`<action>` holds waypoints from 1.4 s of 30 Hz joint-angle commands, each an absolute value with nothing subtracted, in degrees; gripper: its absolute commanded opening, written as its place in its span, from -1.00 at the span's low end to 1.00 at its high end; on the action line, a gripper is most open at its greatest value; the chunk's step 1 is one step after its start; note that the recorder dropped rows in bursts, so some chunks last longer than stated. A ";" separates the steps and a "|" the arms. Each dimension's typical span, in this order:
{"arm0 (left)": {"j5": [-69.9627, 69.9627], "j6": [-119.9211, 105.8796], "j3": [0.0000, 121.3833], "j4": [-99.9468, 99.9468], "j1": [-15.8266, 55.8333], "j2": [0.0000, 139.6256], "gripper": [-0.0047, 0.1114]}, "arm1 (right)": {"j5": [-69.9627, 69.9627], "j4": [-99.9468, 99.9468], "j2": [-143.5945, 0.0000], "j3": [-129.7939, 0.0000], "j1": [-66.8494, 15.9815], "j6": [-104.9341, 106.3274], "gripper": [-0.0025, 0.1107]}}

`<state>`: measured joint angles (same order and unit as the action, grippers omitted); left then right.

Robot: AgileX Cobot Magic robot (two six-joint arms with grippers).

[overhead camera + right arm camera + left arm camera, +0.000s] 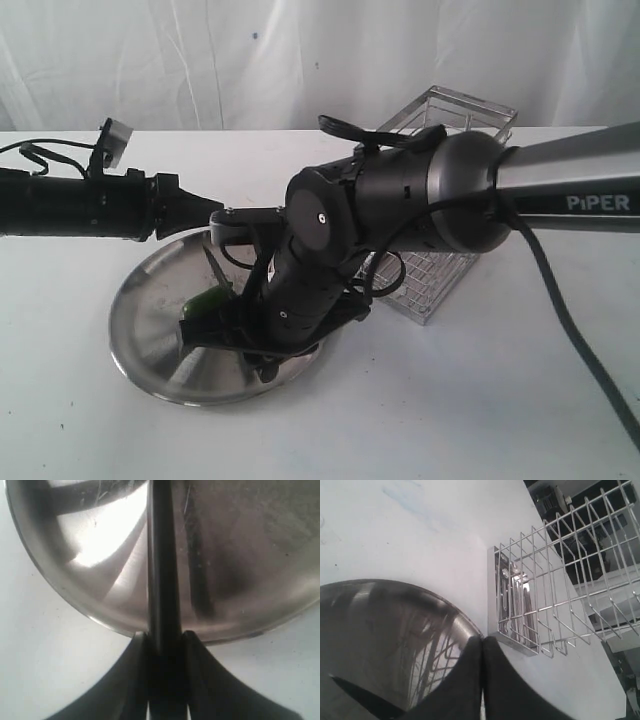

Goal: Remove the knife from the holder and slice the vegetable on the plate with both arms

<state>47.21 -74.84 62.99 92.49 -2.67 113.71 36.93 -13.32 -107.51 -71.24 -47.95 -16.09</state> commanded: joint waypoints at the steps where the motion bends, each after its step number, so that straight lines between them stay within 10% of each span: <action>1: 48.96 -77.59 62.69 95.09 -2.26 113.66 -0.91 | 36.38 -13.20 -107.59 -71.35 -47.94 -16.30 -0.96; 42: 35.92 -79.30 60.02 85.38 -0.41 115.38 -0.92 | 36.17 -13.32 -107.82 -71.24 -47.94 -16.07 -0.96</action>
